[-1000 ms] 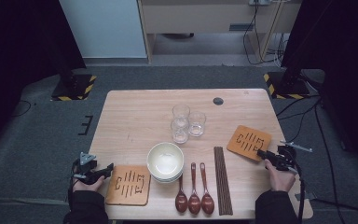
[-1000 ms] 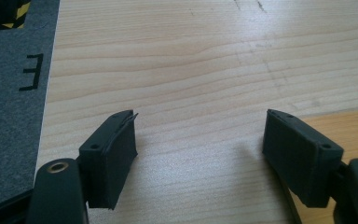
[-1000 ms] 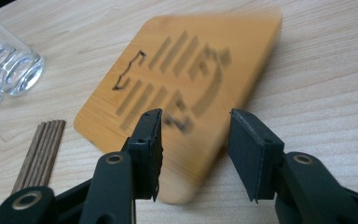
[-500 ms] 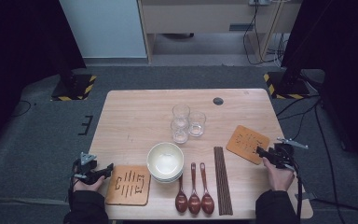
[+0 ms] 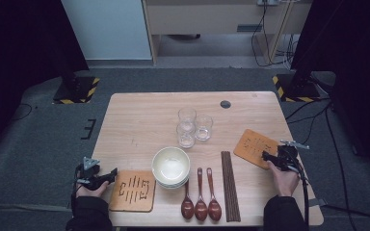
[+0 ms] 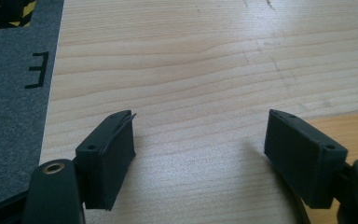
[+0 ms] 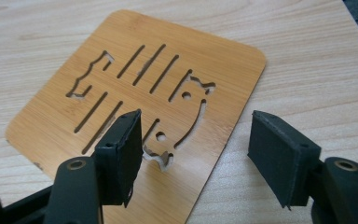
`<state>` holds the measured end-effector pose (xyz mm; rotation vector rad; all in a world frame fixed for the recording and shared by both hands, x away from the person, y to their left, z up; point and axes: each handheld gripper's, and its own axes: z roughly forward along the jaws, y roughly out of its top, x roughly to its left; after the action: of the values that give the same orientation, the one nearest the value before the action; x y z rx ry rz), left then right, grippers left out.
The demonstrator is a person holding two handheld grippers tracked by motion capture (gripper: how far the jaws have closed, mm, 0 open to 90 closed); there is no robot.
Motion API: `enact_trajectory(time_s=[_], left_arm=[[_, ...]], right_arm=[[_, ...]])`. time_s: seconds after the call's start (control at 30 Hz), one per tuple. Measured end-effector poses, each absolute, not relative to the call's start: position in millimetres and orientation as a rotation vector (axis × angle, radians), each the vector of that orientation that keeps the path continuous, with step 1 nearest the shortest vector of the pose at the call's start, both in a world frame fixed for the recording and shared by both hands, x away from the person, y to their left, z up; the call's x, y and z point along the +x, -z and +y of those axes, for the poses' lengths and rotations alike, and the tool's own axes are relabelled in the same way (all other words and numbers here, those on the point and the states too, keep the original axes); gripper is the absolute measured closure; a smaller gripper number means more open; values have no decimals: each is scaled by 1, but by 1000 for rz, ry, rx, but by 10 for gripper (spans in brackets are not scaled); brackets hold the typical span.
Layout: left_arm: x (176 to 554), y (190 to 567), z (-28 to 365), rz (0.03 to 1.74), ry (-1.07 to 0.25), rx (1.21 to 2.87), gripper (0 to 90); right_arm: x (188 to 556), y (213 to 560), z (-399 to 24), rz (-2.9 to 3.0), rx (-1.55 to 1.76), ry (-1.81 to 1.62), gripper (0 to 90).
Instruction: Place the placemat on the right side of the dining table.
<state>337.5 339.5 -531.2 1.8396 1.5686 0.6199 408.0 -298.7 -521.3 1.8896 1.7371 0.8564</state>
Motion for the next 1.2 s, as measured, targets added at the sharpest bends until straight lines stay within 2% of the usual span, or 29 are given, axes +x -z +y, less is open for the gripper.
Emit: enact_trajectory(time_s=[0.2, 0.43, 0.8, 0.93, 1.13, 1.2], left_arm=[[338, 531, 339, 1567, -624, 1842, 224], [338, 529, 339, 1560, -639, 1829, 217], [344, 529, 340, 1582, -666, 1815, 213], [345, 529, 340, 1589, -671, 1814, 209], [350, 532, 343, 1615, -671, 1815, 207], [351, 533, 344, 1625, -671, 1810, 206]], right_arm=[[410, 523, -296, 1741, 1884, -849, 349], [412, 527, -290, 1731, 1873, -806, 295], [413, 529, -281, 1719, 1837, -709, 303], [413, 528, -280, 1716, 1843, -698, 328], [413, 527, -279, 1751, 1821, -704, 414], [413, 526, -280, 1757, 1818, -707, 414]])
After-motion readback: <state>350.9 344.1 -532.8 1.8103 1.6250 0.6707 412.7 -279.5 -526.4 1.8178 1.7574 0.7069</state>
